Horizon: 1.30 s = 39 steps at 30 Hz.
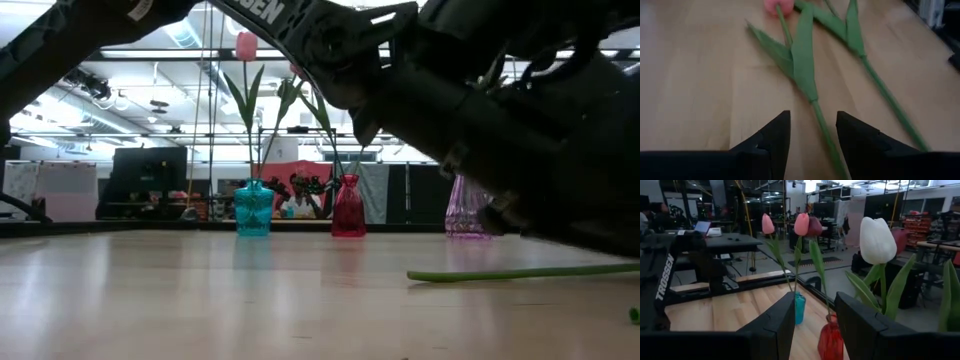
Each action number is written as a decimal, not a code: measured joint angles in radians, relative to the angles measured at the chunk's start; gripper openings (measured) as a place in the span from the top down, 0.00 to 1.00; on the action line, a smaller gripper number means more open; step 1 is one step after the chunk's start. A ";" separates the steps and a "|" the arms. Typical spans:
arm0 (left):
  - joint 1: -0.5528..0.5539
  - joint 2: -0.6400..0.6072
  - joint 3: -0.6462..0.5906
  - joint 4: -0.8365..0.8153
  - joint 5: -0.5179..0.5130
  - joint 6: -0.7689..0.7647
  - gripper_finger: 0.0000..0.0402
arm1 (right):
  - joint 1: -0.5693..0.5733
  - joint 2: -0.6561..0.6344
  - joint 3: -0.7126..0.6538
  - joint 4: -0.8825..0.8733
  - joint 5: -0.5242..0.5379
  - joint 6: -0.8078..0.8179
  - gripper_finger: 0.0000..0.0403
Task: Sort flowers into vase by color
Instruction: Put the pink tulip into the blue vase
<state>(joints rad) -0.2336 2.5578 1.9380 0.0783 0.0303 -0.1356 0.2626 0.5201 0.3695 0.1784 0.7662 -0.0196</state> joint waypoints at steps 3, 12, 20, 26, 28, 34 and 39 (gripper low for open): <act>-0.012 0.009 0.000 0.008 -0.023 0.001 0.60 | 0.000 0.000 0.000 0.000 0.000 -0.002 0.62; -0.017 0.010 0.003 -0.039 -0.049 0.049 0.95 | 0.000 0.000 0.000 -0.011 0.000 0.004 0.62; 0.031 -0.033 -0.004 -0.168 0.060 0.066 0.98 | 0.048 -0.039 0.000 -0.026 0.000 0.042 0.62; 0.046 -0.117 -0.111 -0.180 0.012 0.120 0.99 | 0.122 -0.094 0.000 -0.077 0.000 0.042 0.62; 0.051 -0.158 -0.185 -0.142 -0.019 0.125 0.99 | 0.140 -0.110 0.000 -0.092 0.001 0.043 0.62; 0.072 -0.313 -0.473 0.059 -0.082 0.078 0.99 | 0.170 -0.117 0.000 -0.104 0.007 0.043 0.62; 0.088 -0.474 -0.720 0.241 -0.143 0.028 0.99 | 0.170 -0.113 0.000 -0.101 0.009 0.046 0.62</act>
<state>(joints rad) -0.1454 2.0842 1.2182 0.3190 -0.1128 -0.1072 0.4328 0.4068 0.3691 0.0772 0.7753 0.0266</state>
